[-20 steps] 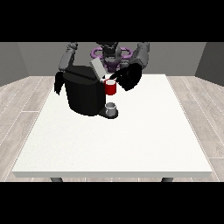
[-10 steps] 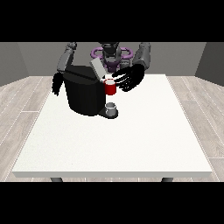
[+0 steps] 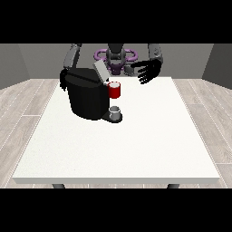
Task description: Insert the coffee pod into the coffee machine and close the lid
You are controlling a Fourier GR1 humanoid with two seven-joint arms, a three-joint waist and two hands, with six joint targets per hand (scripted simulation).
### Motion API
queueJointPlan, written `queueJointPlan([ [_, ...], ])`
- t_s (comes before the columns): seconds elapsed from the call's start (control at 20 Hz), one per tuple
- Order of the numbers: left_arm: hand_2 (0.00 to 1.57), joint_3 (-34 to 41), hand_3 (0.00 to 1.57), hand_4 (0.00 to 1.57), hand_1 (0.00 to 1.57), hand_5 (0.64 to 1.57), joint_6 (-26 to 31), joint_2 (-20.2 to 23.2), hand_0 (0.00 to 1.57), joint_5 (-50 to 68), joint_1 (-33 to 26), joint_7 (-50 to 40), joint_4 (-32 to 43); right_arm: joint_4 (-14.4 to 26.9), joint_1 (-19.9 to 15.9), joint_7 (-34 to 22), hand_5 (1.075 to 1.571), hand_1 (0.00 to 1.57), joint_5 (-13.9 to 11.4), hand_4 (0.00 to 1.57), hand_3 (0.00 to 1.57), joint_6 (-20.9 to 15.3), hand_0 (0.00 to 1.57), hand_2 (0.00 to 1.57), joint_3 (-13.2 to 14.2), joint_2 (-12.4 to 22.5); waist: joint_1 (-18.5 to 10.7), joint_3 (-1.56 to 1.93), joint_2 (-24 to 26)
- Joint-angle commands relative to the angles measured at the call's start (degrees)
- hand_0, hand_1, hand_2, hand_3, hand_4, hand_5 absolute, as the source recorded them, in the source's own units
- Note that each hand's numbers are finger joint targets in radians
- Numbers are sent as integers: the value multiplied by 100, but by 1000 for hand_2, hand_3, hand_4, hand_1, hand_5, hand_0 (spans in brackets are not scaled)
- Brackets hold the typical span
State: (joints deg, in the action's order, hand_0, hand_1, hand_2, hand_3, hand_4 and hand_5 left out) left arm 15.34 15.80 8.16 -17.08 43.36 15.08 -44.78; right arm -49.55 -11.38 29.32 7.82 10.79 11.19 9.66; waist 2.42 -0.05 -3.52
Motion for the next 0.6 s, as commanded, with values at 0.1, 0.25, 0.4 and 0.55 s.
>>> queueJointPlan([
  [0.1,0,86,0,272,0,1571,440,-342,0,420,-1585,764,74,-402,825,69,1571,0,-367,0,0,-146,0,0,-449,-264,-206,-3,1053],
  [0.25,0,228,0,242,0,1571,654,-49,0,487,-2117,741,288,-1110,963,-484,1571,0,-732,0,0,-322,0,0,-1103,-627,14,-13,1734],
  [0.4,0,180,0,284,0,1571,541,-131,0,430,-2719,745,269,-1609,1070,-958,1571,0,-916,13,0,-619,0,0,-1371,-796,54,-8,2271],
  [0.55,0,302,0,325,0,1571,628,-22,0,538,-3221,700,345,-2295,1238,-1409,1571,0,-827,204,0,-344,0,0,-1656,-852,259,-5,2684],
])
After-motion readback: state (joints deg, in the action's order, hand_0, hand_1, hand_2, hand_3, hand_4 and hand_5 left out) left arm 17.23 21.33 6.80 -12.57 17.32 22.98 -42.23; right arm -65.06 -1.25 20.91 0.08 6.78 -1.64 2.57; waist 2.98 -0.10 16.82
